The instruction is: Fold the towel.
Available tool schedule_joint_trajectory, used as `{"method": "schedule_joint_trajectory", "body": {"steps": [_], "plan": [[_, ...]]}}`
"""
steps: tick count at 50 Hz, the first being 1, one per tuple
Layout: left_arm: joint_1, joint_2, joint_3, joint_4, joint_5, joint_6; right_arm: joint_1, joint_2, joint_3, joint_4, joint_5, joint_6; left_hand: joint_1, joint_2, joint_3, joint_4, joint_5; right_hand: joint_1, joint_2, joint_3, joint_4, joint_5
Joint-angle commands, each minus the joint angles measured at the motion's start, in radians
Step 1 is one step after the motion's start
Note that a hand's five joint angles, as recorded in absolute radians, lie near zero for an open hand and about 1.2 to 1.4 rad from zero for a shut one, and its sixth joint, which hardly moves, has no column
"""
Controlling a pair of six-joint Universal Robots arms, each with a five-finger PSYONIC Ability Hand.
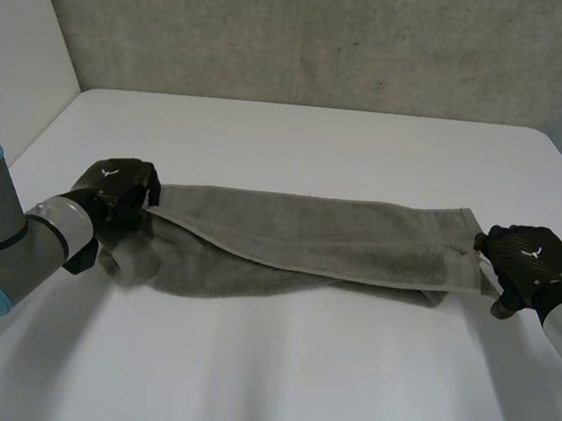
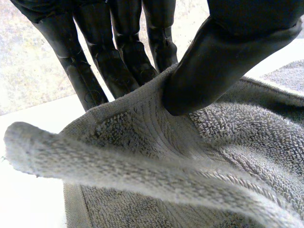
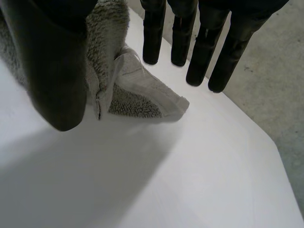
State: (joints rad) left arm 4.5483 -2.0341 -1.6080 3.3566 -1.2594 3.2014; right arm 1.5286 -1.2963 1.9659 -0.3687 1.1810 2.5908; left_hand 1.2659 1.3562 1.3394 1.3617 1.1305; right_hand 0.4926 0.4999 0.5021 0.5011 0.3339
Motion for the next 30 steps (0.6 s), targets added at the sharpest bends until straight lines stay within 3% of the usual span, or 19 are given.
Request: {"method": "schedule_joint_trajectory", "body": {"steps": [1,2,4,5,6,10,15,17,20,26,30], "plan": [[0.000,0.002,-0.001,0.000,0.000,0.000,0.001,0.002,-0.022,-0.009,-0.001,0.078,0.130,0.040,0.057,0.035,0.091,0.301,0.294,0.292,0.293,0.285],[0.000,0.002,-0.001,0.000,0.000,0.000,0.001,0.002,-0.022,-0.009,-0.001,0.078,0.130,0.040,0.057,0.035,0.091,0.303,0.296,0.293,0.294,0.287],[0.000,0.008,-0.001,0.000,-0.003,0.000,0.002,0.002,-0.044,-0.012,0.005,0.106,0.130,0.040,0.057,0.035,0.091,0.665,0.658,0.656,0.657,0.649],[0.000,0.008,-0.001,0.000,-0.003,0.000,0.002,0.002,-0.044,-0.012,0.005,0.106,0.130,0.040,0.057,0.035,0.091,0.667,0.660,0.657,0.658,0.651],[0.000,0.012,-0.001,-0.002,-0.005,0.000,0.004,-0.001,-0.058,-0.009,0.005,0.124,0.130,0.040,0.057,0.035,0.091,0.885,0.878,0.875,0.876,0.869],[-0.002,0.028,0.000,-0.013,-0.002,-0.002,0.005,-0.014,-0.091,0.000,0.005,0.150,0.130,0.040,0.057,0.035,0.091,0.904,0.896,0.894,0.895,0.888],[-0.002,0.115,-0.001,-0.029,0.000,-0.011,0.024,-0.169,-0.167,0.065,0.000,0.189,0.130,0.040,0.057,0.035,0.091,0.904,0.896,0.894,0.895,0.888],[0.000,0.223,0.008,-0.074,0.001,-0.015,0.021,-0.285,-0.272,0.156,-0.001,0.207,0.130,0.040,0.057,0.035,0.091,0.904,0.896,0.894,0.895,0.888],[0.011,0.340,0.028,-0.121,0.006,-0.023,0.015,-0.349,-0.434,0.294,-0.008,0.207,0.130,0.040,0.057,0.035,0.091,0.904,0.896,0.894,0.895,0.888],[0.021,0.489,0.071,-0.146,0.009,-0.069,0.019,-0.347,-0.699,0.563,-0.052,0.195,0.130,0.040,0.057,0.035,0.091,0.904,0.896,0.894,0.895,0.888],[0.037,0.523,0.071,-0.154,0.011,-0.116,0.027,-0.217,-0.841,0.797,-0.093,0.117,0.130,0.040,0.057,0.035,0.091,0.904,0.896,0.894,0.895,0.888]]}}
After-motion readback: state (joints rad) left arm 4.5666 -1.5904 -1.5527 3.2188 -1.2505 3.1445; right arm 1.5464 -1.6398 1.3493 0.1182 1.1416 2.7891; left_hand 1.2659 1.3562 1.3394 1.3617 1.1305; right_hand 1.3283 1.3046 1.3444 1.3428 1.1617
